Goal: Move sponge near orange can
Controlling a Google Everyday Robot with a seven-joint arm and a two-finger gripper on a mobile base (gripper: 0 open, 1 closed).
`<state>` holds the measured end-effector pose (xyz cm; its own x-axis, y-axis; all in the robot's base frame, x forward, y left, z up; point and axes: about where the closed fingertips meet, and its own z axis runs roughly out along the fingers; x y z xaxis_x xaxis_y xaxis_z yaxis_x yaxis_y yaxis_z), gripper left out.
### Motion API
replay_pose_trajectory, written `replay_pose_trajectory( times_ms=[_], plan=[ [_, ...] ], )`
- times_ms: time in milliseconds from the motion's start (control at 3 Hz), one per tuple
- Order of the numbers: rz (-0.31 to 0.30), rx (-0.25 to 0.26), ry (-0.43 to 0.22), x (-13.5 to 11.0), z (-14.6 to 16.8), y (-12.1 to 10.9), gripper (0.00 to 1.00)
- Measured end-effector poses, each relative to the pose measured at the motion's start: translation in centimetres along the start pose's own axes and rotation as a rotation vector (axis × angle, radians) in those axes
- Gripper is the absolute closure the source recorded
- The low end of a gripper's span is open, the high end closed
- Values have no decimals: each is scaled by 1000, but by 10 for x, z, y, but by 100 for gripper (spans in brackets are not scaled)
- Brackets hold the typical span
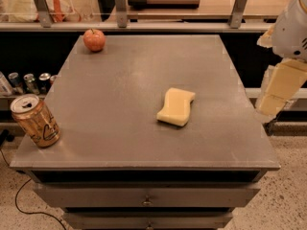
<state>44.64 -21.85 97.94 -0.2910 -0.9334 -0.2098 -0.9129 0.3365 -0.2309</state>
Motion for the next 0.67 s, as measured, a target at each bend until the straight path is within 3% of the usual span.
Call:
replay_pose_trajectory(
  times_ms=[333, 667],
  plan=[
    [95, -17, 45, -21, 19, -12, 0],
    [171, 5, 100, -53, 40, -15, 0]
  ],
)
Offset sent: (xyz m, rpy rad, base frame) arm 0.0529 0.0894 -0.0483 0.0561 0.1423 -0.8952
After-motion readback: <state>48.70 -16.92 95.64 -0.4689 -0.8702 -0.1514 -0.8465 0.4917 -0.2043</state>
